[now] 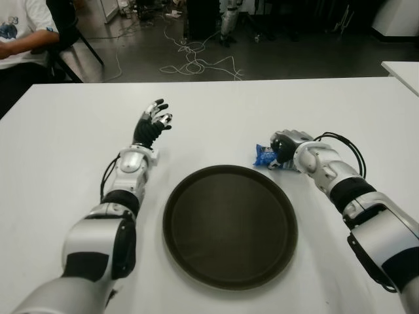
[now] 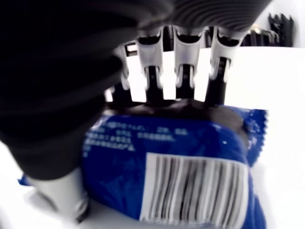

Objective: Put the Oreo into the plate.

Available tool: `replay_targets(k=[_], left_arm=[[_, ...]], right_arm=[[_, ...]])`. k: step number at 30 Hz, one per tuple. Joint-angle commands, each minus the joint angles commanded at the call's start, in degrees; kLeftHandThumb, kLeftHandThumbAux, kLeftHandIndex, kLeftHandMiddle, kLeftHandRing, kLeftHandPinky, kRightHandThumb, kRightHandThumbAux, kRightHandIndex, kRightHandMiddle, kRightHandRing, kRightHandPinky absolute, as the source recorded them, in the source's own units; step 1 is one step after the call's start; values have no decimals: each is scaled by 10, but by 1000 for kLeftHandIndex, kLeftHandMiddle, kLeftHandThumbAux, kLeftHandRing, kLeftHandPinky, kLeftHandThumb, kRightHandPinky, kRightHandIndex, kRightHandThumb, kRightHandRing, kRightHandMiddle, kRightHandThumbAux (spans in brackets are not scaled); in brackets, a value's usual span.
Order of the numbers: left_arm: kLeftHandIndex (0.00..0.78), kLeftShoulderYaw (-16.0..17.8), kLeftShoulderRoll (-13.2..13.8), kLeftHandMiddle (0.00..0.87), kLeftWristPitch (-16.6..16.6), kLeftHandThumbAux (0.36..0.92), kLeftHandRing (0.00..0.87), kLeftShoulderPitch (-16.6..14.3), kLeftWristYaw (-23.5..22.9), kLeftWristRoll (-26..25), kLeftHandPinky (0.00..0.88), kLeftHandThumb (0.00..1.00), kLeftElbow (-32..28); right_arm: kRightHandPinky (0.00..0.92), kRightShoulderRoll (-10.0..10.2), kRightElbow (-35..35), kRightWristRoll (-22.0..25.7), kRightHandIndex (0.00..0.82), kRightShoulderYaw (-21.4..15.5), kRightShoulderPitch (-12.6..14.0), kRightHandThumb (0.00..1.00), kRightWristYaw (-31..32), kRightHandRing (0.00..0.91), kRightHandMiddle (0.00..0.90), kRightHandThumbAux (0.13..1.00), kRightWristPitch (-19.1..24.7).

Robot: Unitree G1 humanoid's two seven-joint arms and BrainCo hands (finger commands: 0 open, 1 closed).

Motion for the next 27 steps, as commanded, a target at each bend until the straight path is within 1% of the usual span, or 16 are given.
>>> replay_targets(k=[5, 9, 10, 11, 13, 15, 19, 27], left_arm=[[55, -1, 1, 145, 0, 613, 187, 0, -2, 0, 276, 137, 0], [54, 0, 1, 145, 0, 615, 190, 0, -3, 0, 278, 135, 0], [53, 0, 1, 143, 0, 613, 189, 0, -3, 0, 278, 135, 0], [51, 0, 1, 141, 0, 612, 189, 0, -3, -1, 278, 135, 0], [49, 1, 1, 140, 0, 607, 188, 0, -4, -2, 279, 133, 0], [48, 2, 1, 140, 0, 607, 189, 0, -5, -3, 280, 131, 0], [44, 2, 1, 139, -1, 613, 184, 1, -4, -2, 275, 124, 0], [47, -1, 2, 138, -4, 617, 179, 2, -1, 1, 269, 116, 0]], right_arm=[[577, -2, -1, 10, 529, -6, 3, 264, -11, 602, 614, 849, -8], [595, -3, 1, 12, 528, -9, 3, 260, -17, 627, 641, 847, -12], [597, -3, 1, 12, 492, -10, 3, 413, -20, 628, 642, 805, -13], [598, -4, 2, 13, 468, -10, 3, 511, -24, 628, 643, 779, -15], [589, -5, 3, 12, 448, -11, 4, 596, -31, 617, 630, 756, -16], [583, -5, 4, 10, 437, -11, 4, 640, -36, 607, 620, 744, -16], [581, -6, 8, 7, 428, -8, 2, 675, -40, 605, 614, 734, -14], [576, -7, 13, 7, 426, -6, 0, 685, -48, 605, 614, 732, -16]])
